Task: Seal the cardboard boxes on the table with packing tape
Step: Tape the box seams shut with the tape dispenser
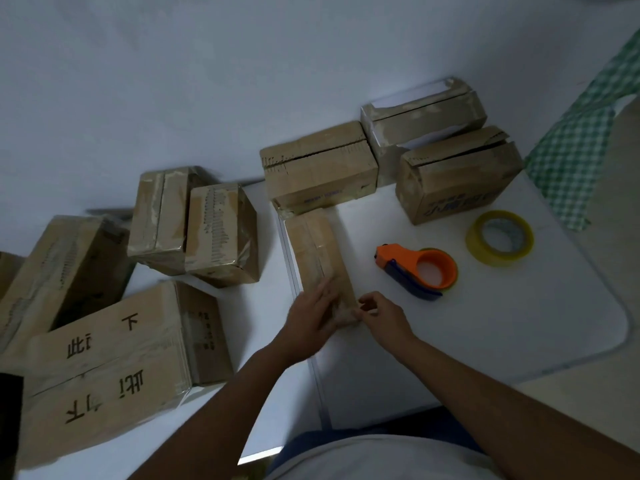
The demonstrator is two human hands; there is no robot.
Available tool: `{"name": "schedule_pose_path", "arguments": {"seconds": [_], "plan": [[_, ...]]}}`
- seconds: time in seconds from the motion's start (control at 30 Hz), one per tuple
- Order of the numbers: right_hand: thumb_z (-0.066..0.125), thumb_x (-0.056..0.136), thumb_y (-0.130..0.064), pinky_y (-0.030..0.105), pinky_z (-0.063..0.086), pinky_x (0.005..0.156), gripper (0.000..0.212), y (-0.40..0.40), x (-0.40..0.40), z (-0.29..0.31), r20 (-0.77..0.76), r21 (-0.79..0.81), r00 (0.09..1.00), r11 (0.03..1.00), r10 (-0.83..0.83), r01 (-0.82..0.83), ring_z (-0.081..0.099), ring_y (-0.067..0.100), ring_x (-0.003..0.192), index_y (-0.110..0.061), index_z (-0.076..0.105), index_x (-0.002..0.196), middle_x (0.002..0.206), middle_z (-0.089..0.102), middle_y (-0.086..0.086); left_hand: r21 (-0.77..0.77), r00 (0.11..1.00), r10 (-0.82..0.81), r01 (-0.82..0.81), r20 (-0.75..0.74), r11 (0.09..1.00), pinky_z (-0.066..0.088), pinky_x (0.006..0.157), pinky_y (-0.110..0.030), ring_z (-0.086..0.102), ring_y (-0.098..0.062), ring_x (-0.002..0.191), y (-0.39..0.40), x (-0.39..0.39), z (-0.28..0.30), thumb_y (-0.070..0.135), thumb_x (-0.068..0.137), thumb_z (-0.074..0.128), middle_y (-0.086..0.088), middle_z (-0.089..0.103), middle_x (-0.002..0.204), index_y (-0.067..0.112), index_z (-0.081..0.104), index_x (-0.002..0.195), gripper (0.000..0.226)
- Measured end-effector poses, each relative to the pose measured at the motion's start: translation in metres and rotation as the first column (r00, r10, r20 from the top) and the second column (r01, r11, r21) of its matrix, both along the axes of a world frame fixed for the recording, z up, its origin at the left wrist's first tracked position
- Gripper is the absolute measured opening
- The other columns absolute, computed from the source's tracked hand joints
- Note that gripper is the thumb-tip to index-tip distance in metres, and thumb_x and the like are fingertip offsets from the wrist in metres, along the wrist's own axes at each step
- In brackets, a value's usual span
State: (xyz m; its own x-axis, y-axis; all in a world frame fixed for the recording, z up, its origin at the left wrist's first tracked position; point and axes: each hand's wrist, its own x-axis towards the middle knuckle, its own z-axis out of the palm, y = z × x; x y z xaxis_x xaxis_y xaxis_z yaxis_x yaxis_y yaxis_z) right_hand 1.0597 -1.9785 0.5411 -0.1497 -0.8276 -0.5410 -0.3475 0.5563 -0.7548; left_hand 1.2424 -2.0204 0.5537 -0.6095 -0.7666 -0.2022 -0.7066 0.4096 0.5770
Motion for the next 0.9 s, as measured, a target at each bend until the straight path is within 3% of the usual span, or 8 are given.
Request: {"name": "schedule_pose_path", "arguments": {"seconds": [0.07,0.1,0.17,0.27,0.37,0.53,0.67,0.9], "plan": [[0.061,0.095,-0.028,0.022,0.046,0.081,0.040,0.005,0.001,0.002,-0.096,-0.077,0.994,0.995,0.051,-0.059,0.056,0.015,0.102,-0.011,0.051,0.129,0.126,0.053,0.006,0.058,0.926,0.333,-0.327,-0.177,0.943,0.027,0.113,-0.026,0.026,-0.009,0.143,0.001,0.012,0.006,0.024,0.100,0.054,0.003,0.029,0.158,0.016,0.050,0.142,0.043],[0.060,0.095,-0.029,0.024,0.045,0.086,0.041,0.008,0.002,0.004,-0.181,-0.150,0.979,0.982,0.089,-0.116,0.053,0.016,0.107,-0.011,0.050,0.130,0.129,0.049,0.006,0.163,0.829,0.529,-0.505,-0.183,0.848,0.028,0.112,-0.025,0.030,-0.012,0.143,0.005,0.021,0.006,0.023,0.101,0.054,0.003,0.035,0.155,0.018,0.053,0.138,0.037],[0.059,0.095,-0.030,0.026,0.040,0.095,0.046,0.012,0.002,0.007,-0.397,-0.276,0.893,0.900,0.212,-0.336,0.046,0.019,0.119,-0.011,0.046,0.135,0.137,0.042,0.006,0.482,0.565,0.819,-0.694,-0.095,0.535,0.034,0.108,-0.029,0.042,-0.018,0.136,0.018,0.039,0.002,0.024,0.102,0.052,-0.002,0.047,0.146,0.022,0.056,0.131,0.030],[0.057,0.094,-0.030,0.033,0.024,0.116,0.063,0.012,0.005,0.005,-0.611,-0.217,0.662,0.713,0.433,-0.667,0.022,0.025,0.144,-0.014,0.030,0.149,0.159,0.019,0.007,0.843,0.270,0.961,-0.530,0.064,0.093,0.039,0.108,-0.038,0.054,-0.025,0.123,0.037,0.054,-0.009,0.020,0.101,0.053,-0.011,0.057,0.136,0.009,0.054,0.134,0.035],[0.049,0.098,-0.035,0.039,0.002,0.120,0.076,0.009,0.012,-0.003,-0.692,-0.040,0.457,0.603,0.559,-0.797,-0.011,0.027,0.149,-0.021,0.001,0.155,0.160,-0.019,0.004,0.935,0.208,0.964,-0.344,0.166,-0.087,0.044,0.099,-0.036,0.061,-0.026,0.113,0.050,0.057,-0.012,0.017,0.096,0.059,-0.014,0.068,0.122,0.003,0.060,0.126,0.033],[0.043,0.100,-0.030,0.041,-0.010,0.117,0.084,0.012,0.016,-0.009,-0.698,0.080,0.353,0.558,0.623,-0.826,-0.026,0.031,0.144,-0.028,-0.030,0.143,0.153,-0.034,0.008,0.929,0.296,0.951,-0.368,0.092,0.025,0.049,0.094,-0.030,0.066,-0.020,0.110,0.056,0.053,-0.011,0.013,0.089,0.069,-0.006,0.075,0.109,0.011,0.071,0.112,0.023],[0.049,0.097,-0.027,0.040,-0.010,0.116,0.095,0.014,0.018,-0.010,-0.683,0.109,0.348,0.561,0.642,-0.821,-0.031,0.031,0.142,-0.028,-0.036,0.138,0.149,-0.041,0.007,0.890,0.357,0.933,-0.435,0.031,0.137,0.050,0.093,-0.030,0.065,-0.022,0.107,0.056,0.055,-0.013,0.014,0.093,0.066,-0.008,0.073,0.108,0.012,0.071,0.109,0.018],[0.058,0.093,-0.028,0.049,-0.001,0.119,0.107,0.013,0.016,-0.008,-0.673,0.189,0.298,0.547,0.677,-0.815,-0.036,0.029,0.139,-0.030,-0.038,0.140,0.150,-0.043,0.005,0.741,0.458,0.888,-0.585,-0.034,0.330,0.054,0.067,-0.020,0.063,-0.016,0.079,0.044,0.040,-0.023,0.012,0.097,0.059,-0.008,0.069,0.091,0.010,0.067,0.099,0.009]]}}
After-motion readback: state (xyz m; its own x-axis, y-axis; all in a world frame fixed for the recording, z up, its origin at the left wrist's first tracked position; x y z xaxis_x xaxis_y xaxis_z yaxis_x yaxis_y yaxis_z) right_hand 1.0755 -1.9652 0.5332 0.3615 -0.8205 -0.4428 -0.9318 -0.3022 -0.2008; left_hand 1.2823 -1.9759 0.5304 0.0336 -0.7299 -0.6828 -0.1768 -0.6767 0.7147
